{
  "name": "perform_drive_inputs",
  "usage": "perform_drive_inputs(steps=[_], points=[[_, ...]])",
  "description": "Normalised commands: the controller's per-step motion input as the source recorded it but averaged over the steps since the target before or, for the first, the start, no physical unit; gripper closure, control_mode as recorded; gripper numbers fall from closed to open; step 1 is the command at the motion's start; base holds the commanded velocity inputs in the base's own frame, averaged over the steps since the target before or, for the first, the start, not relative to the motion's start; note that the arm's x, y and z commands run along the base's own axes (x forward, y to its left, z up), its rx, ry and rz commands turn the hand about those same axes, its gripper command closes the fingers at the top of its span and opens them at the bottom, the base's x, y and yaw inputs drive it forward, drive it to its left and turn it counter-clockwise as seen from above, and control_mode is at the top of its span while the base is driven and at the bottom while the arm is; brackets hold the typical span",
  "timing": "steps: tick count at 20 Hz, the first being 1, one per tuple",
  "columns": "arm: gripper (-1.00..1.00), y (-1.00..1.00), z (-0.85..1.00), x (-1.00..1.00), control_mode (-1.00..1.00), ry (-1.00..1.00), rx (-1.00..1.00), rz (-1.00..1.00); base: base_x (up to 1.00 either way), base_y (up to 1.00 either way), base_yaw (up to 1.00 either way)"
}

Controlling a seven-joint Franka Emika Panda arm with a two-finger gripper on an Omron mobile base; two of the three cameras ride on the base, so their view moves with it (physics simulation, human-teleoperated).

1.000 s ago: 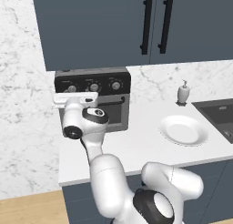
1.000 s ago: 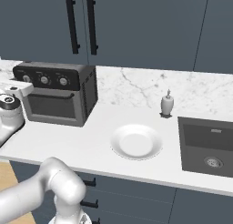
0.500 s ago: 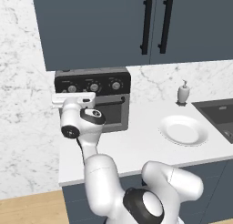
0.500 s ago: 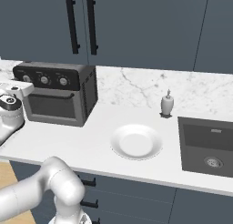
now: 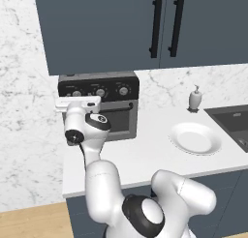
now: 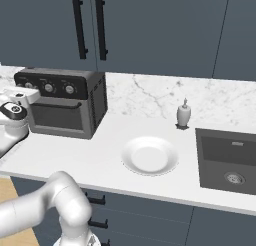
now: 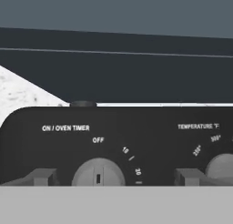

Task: Pick up the kebab skewer and baguette bread, and place them inside the toaster oven. Close the toaster oven door and start by setting the timer.

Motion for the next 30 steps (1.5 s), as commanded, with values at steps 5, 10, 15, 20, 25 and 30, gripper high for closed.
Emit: perform_drive_inputs(steps=[5, 10, 15, 20, 25, 30], points=[[-1.00, 0.05, -0.07, 0.14, -1.00, 0.00, 0.00, 0.00, 0.00, 0.00, 0.00], [-1.00, 0.14, -0.10, 0.12, -1.00, 0.00, 0.00, 0.00, 0.00, 0.00, 0.00], [-1.00, 0.08, -0.03, 0.08, -1.00, 0.00, 0.00, 0.00, 0.00, 0.00, 0.00], [-1.00, 0.00, 0.00, 0.01, -1.00, 0.00, 0.00, 0.00, 0.00, 0.00, 0.00], [-1.00, 0.00, 0.00, 0.00, -1.00, 0.00, 0.00, 0.00, 0.00, 0.00, 0.00], [1.00, 0.07, 0.00, 0.00, -1.00, 0.00, 0.00, 0.00, 0.00, 0.00, 0.00]])
